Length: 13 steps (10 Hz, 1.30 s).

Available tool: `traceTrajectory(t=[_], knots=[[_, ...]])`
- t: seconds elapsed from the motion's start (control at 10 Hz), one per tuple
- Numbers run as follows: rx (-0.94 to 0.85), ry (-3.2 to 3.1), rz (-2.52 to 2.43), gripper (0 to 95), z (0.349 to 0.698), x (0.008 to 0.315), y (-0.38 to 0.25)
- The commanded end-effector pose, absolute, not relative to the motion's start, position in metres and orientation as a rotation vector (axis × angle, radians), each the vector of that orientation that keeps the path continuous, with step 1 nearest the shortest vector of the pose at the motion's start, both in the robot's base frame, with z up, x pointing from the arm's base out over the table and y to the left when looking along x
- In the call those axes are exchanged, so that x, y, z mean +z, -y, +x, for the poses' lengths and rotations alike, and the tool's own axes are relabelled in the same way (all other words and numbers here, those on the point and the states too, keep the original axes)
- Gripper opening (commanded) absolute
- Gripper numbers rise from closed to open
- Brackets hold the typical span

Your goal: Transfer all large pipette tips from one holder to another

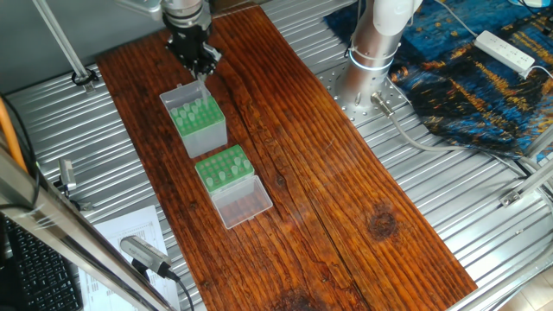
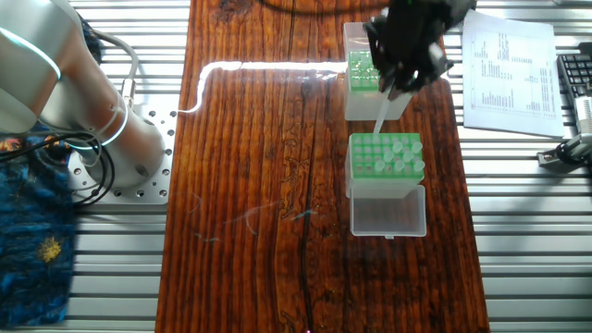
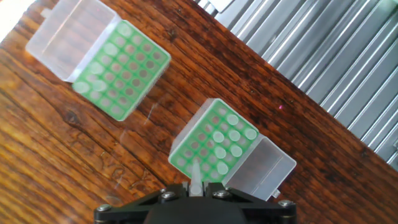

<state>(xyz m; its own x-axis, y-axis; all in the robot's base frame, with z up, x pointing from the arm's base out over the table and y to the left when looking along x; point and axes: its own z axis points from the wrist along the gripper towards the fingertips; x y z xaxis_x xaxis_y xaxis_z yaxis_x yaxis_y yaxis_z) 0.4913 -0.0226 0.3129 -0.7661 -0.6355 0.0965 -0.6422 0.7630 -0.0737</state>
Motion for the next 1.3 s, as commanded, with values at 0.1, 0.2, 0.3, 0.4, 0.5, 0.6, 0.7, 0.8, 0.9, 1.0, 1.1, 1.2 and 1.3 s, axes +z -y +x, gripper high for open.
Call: traceTrajectory(t=[0.1,0.2,0.3,0.4,0.5,0.6,0.7,0.8,0.9,1.0,1.1,1.2,1.3], knots=[[0.161,2.898,1.051,0.0,0.489,0.325,0.013],[0.143,2.914,1.051,0.0,0.49,0.326,0.006],[0.113,2.937,1.036,0.0,0.492,0.325,-0.006],[0.085,2.965,0.998,0.0,0.492,0.325,-0.021],[0.066,2.983,0.967,0.0,0.491,0.326,-0.037],[0.068,2.986,0.957,0.0,0.491,0.327,-0.045],[0.067,2.991,0.94,0.0,0.492,0.33,-0.061],[0.069,2.991,0.927,0.0,0.496,0.334,-0.084],[0.076,2.992,0.92,0.0,0.498,0.335,-0.094],[0.089,2.992,0.908,0.0,0.5,0.332,-0.1],[0.09,2.994,0.911,0.0,0.501,0.328,-0.102],[0.085,3.0,0.919,0.0,0.502,0.326,-0.102],[0.084,3.01,0.917,0.0,0.504,0.325,-0.102]])
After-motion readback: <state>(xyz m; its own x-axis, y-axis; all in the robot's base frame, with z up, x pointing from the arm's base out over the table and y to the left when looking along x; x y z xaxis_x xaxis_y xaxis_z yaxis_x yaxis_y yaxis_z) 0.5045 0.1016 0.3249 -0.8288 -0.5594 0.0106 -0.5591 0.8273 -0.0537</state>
